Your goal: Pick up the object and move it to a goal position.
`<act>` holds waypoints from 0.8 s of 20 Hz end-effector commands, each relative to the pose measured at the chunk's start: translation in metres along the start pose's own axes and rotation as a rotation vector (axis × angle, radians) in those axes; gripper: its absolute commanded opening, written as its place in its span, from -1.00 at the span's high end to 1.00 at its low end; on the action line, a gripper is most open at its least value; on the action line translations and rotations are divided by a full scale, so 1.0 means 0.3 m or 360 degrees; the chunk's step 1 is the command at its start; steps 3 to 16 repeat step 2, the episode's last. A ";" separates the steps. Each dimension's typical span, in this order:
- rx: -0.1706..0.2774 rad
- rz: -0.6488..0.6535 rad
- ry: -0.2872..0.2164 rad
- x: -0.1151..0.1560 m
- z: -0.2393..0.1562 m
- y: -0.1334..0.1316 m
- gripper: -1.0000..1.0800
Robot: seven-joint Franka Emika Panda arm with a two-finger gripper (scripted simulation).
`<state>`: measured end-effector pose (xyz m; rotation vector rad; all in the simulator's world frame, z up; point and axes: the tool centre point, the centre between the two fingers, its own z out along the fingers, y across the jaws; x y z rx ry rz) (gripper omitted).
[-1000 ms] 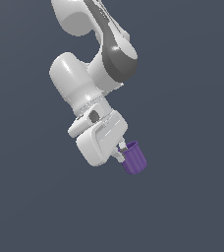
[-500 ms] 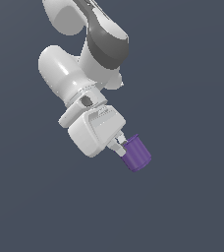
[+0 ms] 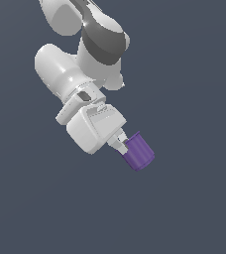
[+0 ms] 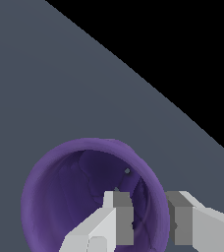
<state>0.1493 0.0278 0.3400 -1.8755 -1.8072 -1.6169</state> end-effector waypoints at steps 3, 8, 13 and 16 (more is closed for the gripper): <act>0.0002 0.0000 0.0000 0.003 0.002 -0.001 1.00; 0.0002 0.0000 0.0000 0.003 0.002 -0.001 1.00; 0.0002 0.0000 0.0000 0.003 0.002 -0.001 1.00; 0.0002 0.0000 0.0000 0.003 0.002 -0.001 1.00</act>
